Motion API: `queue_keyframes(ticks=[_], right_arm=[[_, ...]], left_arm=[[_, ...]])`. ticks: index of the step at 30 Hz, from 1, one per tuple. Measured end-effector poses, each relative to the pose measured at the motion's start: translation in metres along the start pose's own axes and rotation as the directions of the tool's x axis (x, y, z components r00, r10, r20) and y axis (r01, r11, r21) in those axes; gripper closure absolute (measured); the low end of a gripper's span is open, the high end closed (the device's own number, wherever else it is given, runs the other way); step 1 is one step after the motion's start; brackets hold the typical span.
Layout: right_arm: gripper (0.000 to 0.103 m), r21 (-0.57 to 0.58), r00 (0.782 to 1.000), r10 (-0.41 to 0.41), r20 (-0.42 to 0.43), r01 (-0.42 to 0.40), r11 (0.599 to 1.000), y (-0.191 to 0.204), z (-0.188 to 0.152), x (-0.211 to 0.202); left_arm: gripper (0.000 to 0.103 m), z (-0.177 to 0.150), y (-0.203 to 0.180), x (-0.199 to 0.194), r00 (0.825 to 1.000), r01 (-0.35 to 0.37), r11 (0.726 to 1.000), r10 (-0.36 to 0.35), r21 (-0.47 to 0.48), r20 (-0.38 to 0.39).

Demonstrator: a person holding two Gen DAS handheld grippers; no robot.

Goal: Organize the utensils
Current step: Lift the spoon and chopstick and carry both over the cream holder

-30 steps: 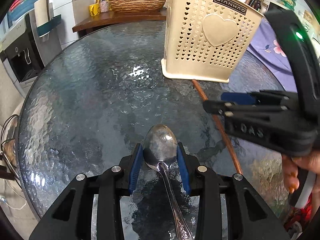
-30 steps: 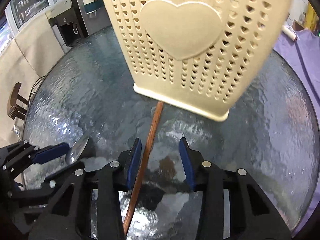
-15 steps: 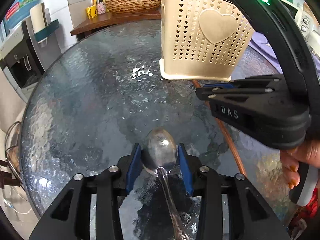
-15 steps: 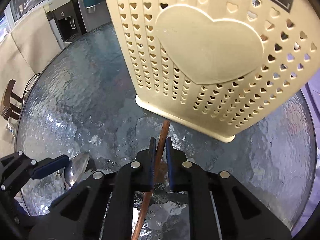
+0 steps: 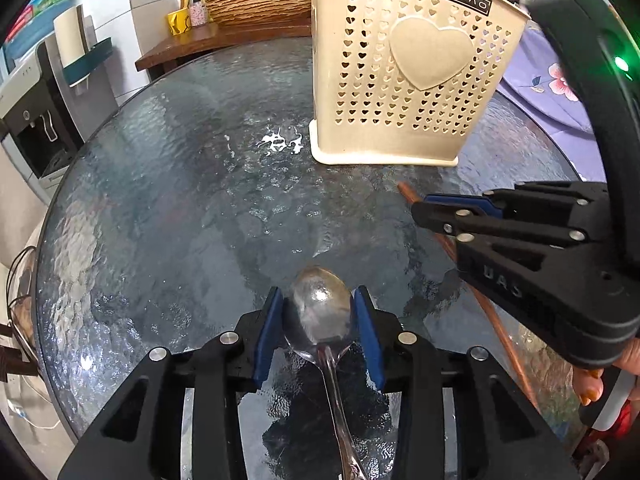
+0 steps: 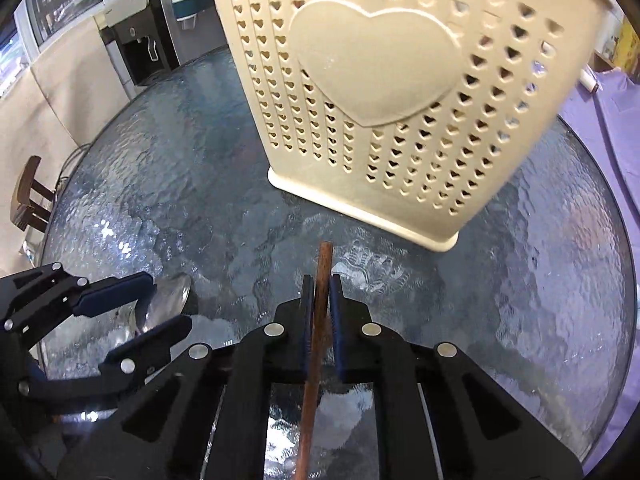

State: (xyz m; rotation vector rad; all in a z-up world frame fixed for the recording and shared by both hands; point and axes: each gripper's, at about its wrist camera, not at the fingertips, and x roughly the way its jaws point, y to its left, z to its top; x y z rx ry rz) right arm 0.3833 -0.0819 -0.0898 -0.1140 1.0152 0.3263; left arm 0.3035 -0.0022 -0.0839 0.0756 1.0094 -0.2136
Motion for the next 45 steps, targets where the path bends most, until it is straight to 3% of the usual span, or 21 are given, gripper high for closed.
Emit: queue_keyframes(ticks=[4,9,14,19,24,36,45], right_arm=[[0.095,-0.004,0.997,-0.002,0.072,0.002,1.0,-0.013,-0.012,-0.024],[0.095,0.01,0.982,0.049,0.181,-0.052,0.999,-0.026,-0.021,-0.073],[0.095,0.011,0.946,0.085,0.314,-0.093,0.996,-0.039,-0.032,-0.136],[0.095,0.015,0.914,0.107,0.391,-0.123,0.992,-0.047,-0.044,-0.186],[0.095,0.005,0.905,0.115,0.41,-0.129,0.992,-0.052,-0.055,-0.215],[0.095,0.018,0.891,0.159,0.425,-0.184,0.983,-0.052,-0.045,-0.221],[0.095,0.004,0.856,0.167,0.49,-0.194,0.981,-0.053,-0.018,-0.253]], left_arm=[[0.067,-0.001,0.004,-0.008,0.999,0.015,1.0,-0.014,-0.027,0.034],[0.067,-0.001,-0.006,-0.044,0.988,0.014,1.0,-0.013,-0.005,0.151],[0.068,0.001,-0.018,-0.088,0.965,0.052,0.999,-0.055,0.017,0.258],[0.069,0.0,-0.026,-0.109,0.951,0.06,0.998,-0.068,0.037,0.303],[0.07,0.001,-0.03,-0.114,0.945,0.076,0.996,-0.086,0.044,0.315],[0.07,0.008,-0.035,-0.134,0.93,0.064,0.996,-0.084,0.068,0.357],[0.07,0.041,-0.037,-0.156,0.913,0.074,0.994,-0.098,0.074,0.397]])
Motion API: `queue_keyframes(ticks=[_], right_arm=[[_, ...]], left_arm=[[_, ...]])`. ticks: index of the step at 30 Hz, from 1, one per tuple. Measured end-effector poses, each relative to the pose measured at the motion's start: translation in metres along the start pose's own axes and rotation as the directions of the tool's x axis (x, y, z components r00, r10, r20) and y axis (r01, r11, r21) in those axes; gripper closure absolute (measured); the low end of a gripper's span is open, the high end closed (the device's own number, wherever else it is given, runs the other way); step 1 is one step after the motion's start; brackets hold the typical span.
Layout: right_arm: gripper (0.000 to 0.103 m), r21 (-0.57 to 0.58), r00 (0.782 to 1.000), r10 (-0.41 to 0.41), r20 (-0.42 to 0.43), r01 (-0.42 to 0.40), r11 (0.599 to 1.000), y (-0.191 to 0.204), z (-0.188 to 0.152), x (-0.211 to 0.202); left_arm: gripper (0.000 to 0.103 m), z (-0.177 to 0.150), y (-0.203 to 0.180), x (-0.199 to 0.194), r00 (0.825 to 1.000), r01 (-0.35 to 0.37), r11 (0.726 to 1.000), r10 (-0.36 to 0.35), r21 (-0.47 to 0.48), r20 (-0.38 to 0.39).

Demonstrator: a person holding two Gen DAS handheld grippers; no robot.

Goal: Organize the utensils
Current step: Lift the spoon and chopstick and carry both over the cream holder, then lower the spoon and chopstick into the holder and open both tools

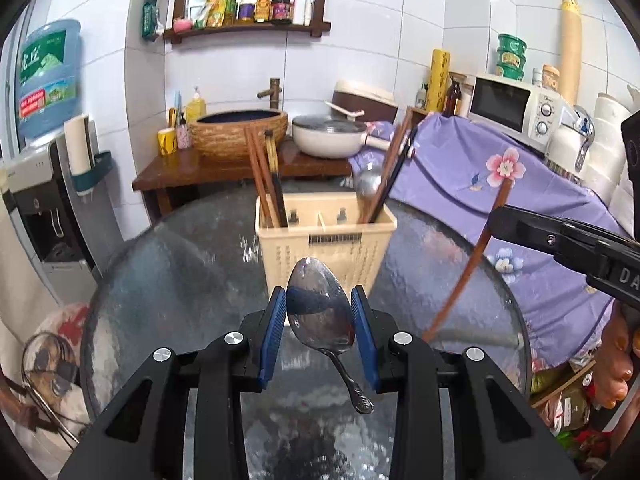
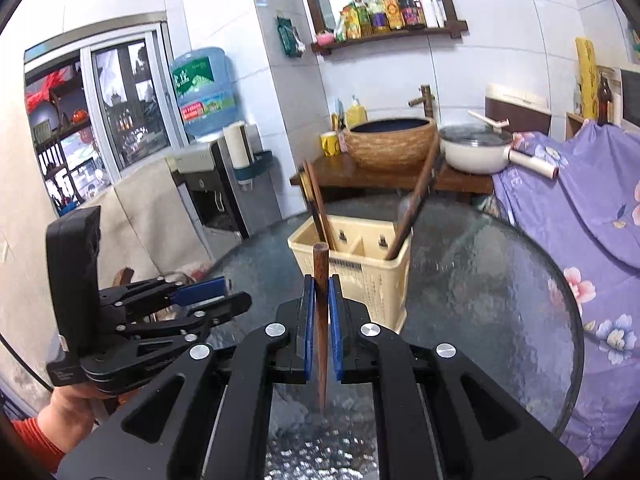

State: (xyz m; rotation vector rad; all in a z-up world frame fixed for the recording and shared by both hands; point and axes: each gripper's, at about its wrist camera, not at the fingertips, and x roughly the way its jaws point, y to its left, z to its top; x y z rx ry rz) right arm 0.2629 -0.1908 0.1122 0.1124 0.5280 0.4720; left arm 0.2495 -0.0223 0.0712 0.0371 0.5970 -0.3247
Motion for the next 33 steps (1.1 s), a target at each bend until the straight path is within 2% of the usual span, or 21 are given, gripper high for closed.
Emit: queue_keyframes(ticks=[5,11,14,17,20,25,33], right_arm=[[0.095,-0.033,0.997,-0.02,0.076,0.023,0.999,0.009,0.049,-0.01],[0.095,-0.05,0.986,-0.091,0.142,0.099,0.994,0.014,0.125,-0.012],[0.095,-0.049,0.975,-0.144,0.171,0.155,0.987,0.012,0.154,-0.009],[0.095,-0.033,0.966,-0.187,0.175,0.196,0.98,0.005,0.168,0.003],[0.095,-0.021,0.962,-0.219,0.163,0.226,0.974,-0.004,0.167,0.021],[0.095,0.017,0.97,-0.224,0.09,0.224,0.974,-0.021,0.137,0.059],[0.095,0.039,0.978,-0.21,0.0,0.21,0.977,-0.036,0.094,0.099]], left_arm=[[0.07,0.049,0.002,-0.01,0.996,-0.042,0.999,0.041,0.011,0.08],[0.07,0.115,0.014,-0.013,0.986,-0.081,0.996,0.084,-0.025,0.145],[0.07,0.136,0.015,-0.004,0.981,-0.114,0.993,0.118,-0.031,0.157],[0.07,0.143,0.013,0.011,0.978,-0.138,0.99,0.142,-0.037,0.15],[0.07,0.138,0.012,0.031,0.978,-0.154,0.987,0.158,-0.036,0.135],[0.07,0.11,0.007,0.065,0.972,-0.208,0.978,0.206,0.001,0.11],[0.07,0.075,0.008,0.095,0.977,-0.207,0.977,0.205,0.041,0.064]])
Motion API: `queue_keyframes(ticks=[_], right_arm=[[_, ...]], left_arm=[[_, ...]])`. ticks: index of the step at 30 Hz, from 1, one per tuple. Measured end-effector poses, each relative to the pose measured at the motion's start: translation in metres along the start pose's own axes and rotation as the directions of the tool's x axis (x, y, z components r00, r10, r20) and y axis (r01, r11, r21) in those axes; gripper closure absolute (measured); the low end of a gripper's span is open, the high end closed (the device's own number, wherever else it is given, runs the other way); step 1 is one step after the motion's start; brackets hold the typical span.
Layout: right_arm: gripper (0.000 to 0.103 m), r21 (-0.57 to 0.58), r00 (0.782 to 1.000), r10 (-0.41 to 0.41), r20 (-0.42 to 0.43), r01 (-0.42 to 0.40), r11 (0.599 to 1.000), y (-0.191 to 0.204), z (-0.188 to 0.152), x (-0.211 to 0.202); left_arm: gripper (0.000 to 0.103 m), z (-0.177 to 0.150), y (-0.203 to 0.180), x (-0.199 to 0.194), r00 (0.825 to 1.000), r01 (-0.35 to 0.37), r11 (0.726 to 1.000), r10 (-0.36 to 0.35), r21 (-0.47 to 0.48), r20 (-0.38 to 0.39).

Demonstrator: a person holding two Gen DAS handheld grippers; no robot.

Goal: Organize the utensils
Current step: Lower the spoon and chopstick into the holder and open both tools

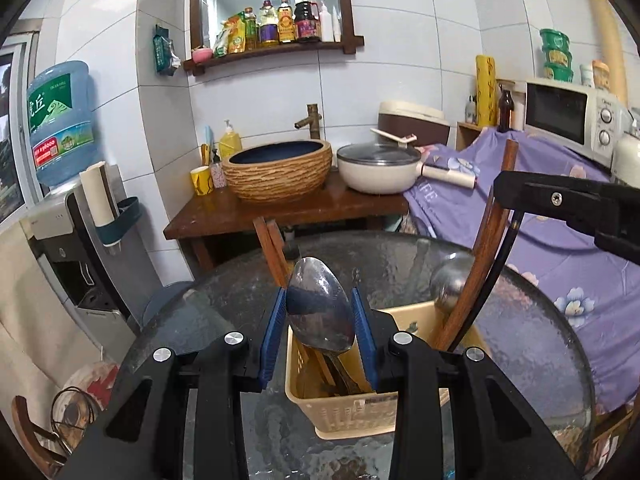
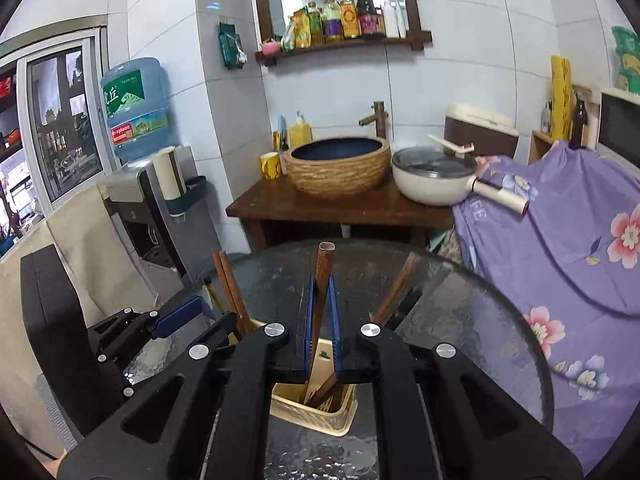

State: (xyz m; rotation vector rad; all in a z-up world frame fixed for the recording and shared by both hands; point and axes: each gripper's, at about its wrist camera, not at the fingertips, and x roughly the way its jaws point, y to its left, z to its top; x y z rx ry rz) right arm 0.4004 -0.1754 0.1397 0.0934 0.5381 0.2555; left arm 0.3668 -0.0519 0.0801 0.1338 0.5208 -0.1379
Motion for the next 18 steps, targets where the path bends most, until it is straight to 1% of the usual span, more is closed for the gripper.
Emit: queue_keyframes(ticks=[4,8,12,13,14,15,16,17,18], right_arm=[[0.095,0.01,1.0,-0.002,0.01,0.001,1.0,-0.003,-0.009,0.005],[0.095,0.019,1.0,-0.003,0.007,0.003,1.0,-0.006,-0.009,0.005],[0.095,0.032,1.0,-0.003,0.006,0.003,0.999,-0.011,-0.009,0.007],[0.093,0.031,1.0,0.0,0.008,-0.001,1.0,-0.012,-0.01,0.007],[0.092,0.027,1.0,0.005,0.006,-0.006,1.0,-0.011,-0.01,0.007],[0.087,0.019,1.0,0.008,0.004,-0.008,1.0,-0.011,-0.011,0.008],[0.071,0.013,1.0,0.002,0.009,-0.002,1.0,-0.01,-0.012,0.007],[0.058,0.01,1.0,-0.007,0.017,0.006,1.0,-0.01,-0.011,0.005],[0.036,0.007,0.999,-0.017,0.035,0.017,1.0,-0.01,-0.011,0.001]], left_arm=[[0.07,-0.019,0.001,0.015,0.999,0.011,1.0,-0.011,0.012,-0.041],[0.07,-0.032,0.001,0.023,0.997,0.028,0.999,-0.027,0.015,-0.069],[0.07,-0.036,0.003,0.023,0.997,0.036,0.999,-0.036,0.009,-0.061],[0.07,-0.036,0.002,0.022,0.997,0.041,0.999,-0.041,0.007,-0.062],[0.067,-0.036,0.002,0.02,0.997,0.047,0.999,-0.047,0.009,-0.061],[0.058,-0.036,0.001,0.018,0.997,0.049,0.999,-0.048,0.012,-0.055],[0.053,-0.036,0.0,0.013,0.998,0.05,0.999,-0.049,0.016,-0.043],[0.041,-0.037,0.0,0.006,0.998,0.052,0.998,-0.052,0.018,-0.02],[0.032,-0.038,0.0,0.001,0.999,0.052,0.998,-0.052,0.018,-0.004]])
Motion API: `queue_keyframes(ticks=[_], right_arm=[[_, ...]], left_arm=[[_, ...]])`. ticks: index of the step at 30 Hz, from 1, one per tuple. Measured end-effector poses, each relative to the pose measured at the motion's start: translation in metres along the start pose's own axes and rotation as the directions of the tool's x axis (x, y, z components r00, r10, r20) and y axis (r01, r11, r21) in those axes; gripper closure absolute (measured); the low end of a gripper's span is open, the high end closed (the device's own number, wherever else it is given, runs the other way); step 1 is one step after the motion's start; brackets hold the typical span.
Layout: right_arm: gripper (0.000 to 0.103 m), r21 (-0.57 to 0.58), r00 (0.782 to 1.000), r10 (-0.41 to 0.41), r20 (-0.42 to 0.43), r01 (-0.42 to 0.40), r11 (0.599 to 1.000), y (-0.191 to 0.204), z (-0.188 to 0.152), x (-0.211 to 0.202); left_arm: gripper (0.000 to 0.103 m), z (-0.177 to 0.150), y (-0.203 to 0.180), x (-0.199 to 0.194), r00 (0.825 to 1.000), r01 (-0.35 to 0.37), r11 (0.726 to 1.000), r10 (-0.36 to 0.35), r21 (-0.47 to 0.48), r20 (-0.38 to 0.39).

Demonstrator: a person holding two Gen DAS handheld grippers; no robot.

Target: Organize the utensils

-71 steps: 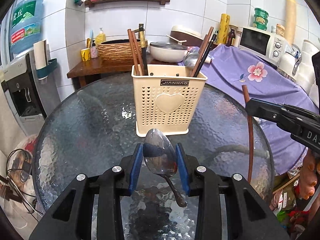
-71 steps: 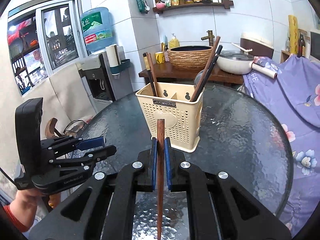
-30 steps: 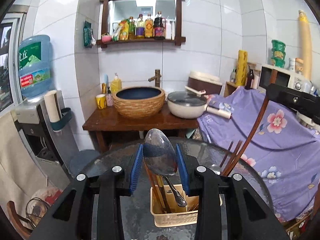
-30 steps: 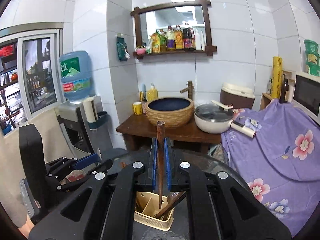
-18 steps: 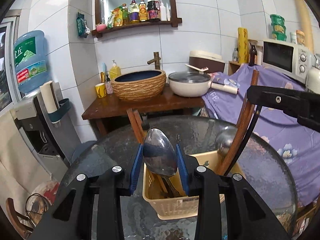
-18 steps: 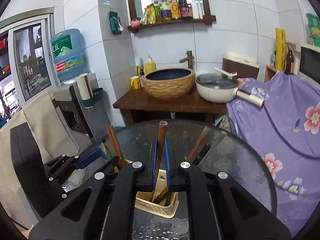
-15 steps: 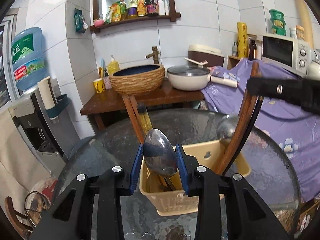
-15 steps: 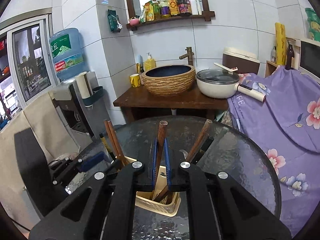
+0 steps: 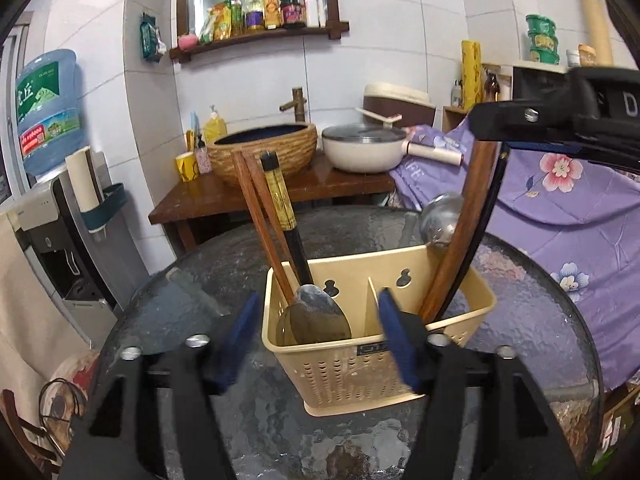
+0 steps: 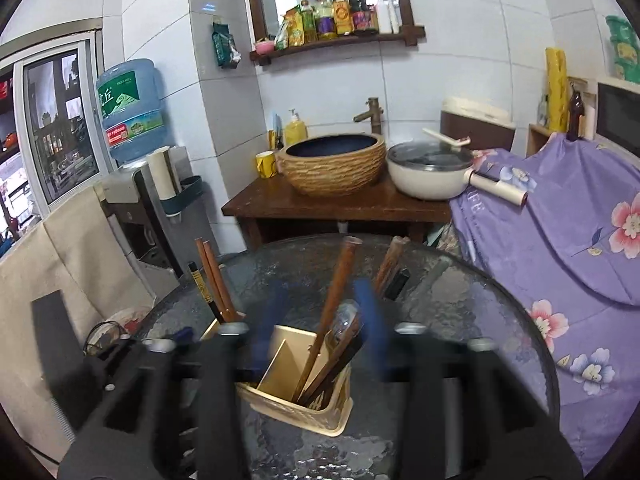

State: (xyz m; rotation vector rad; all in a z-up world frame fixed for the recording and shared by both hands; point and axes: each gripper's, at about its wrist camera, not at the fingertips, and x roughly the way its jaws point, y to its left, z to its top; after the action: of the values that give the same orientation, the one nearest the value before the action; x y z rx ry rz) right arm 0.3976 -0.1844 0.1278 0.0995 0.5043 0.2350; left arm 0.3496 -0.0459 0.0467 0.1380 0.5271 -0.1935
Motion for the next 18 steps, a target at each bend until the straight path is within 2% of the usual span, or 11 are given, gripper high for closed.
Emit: queue_keyframes(ticks=[2,4,7,9,10,14,18], right_arm=[[0.034,0.0,0.997,-0.016,0.071,0.016,1.0,-0.001,-0.001,-0.016],[0.031,-0.019,0.995,-0.023,0.099,0.025,1.0,-0.002,0.0,-0.029],[0.019,-0.03,0.984,-0.047,0.17,0.053,0.998,-0.003,-0.006,-0.059],[0.008,-0.032,0.976,-0.064,0.208,0.073,0.997,-0.002,-0.017,-0.082],[0.006,-0.034,0.973,-0.066,0.222,0.075,0.997,-0.001,-0.025,-0.092],[0.006,-0.072,0.967,-0.032,0.253,0.052,0.996,0.009,-0.068,-0.13],[0.006,-0.098,0.958,-0.038,0.284,0.068,0.993,0.021,-0.125,-0.164]], left_arm=[[0.025,-0.005,0.0,-0.016,0.999,0.001,1.0,-0.001,0.0,0.037],[0.021,-0.013,-0.001,-0.032,0.998,0.021,1.0,-0.021,0.008,0.053],[0.008,-0.031,0.002,-0.061,0.994,0.04,0.999,-0.039,-0.003,0.098],[0.007,-0.043,0.004,-0.08,0.991,0.036,0.999,-0.034,-0.008,0.13],[0.007,-0.053,0.006,-0.094,0.988,0.031,0.999,-0.03,-0.008,0.151],[0.007,-0.075,0.01,-0.132,0.981,0.012,1.0,-0.009,-0.011,0.194],[0.007,-0.105,0.016,-0.167,0.973,0.031,0.998,-0.018,-0.055,0.23]])
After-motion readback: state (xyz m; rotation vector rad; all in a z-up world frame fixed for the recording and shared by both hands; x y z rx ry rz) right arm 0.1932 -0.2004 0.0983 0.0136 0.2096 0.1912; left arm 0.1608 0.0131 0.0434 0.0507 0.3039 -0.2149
